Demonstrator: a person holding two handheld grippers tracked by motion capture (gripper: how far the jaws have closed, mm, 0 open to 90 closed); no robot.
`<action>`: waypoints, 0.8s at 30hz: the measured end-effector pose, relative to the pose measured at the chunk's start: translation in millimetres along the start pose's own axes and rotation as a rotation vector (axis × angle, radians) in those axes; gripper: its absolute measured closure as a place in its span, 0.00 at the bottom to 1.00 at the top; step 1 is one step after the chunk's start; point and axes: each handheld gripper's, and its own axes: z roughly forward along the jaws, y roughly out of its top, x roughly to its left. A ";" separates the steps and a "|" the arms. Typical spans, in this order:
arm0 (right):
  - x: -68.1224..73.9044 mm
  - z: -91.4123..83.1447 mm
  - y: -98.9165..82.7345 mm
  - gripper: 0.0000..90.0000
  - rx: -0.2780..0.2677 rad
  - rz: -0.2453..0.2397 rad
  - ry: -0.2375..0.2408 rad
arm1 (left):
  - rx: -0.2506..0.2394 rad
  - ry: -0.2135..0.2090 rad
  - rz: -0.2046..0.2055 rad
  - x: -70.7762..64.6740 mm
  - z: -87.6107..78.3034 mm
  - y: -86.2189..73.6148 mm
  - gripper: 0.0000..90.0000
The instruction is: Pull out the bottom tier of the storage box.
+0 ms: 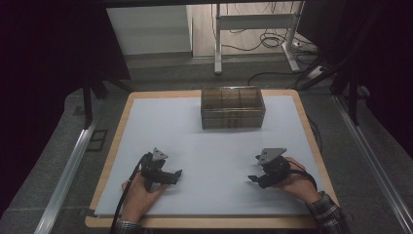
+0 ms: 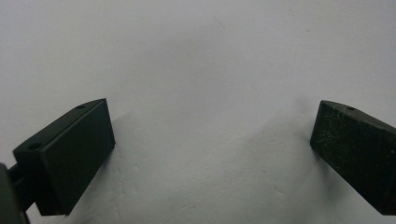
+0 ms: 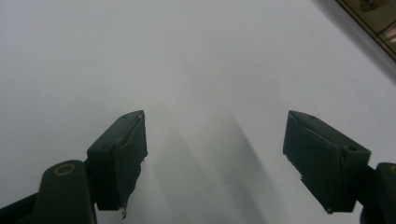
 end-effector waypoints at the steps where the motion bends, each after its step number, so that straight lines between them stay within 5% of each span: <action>1: -0.8 0.5 0.6 0.25 0.001 0.000 -0.005 | 0.000 0.000 0.000 0.0 0.0 0.0 0.00; 24: -16.9 10.9 11.3 0.43 0.006 -0.103 -0.162 | 0.000 0.000 0.000 0.0 0.0 0.0 0.00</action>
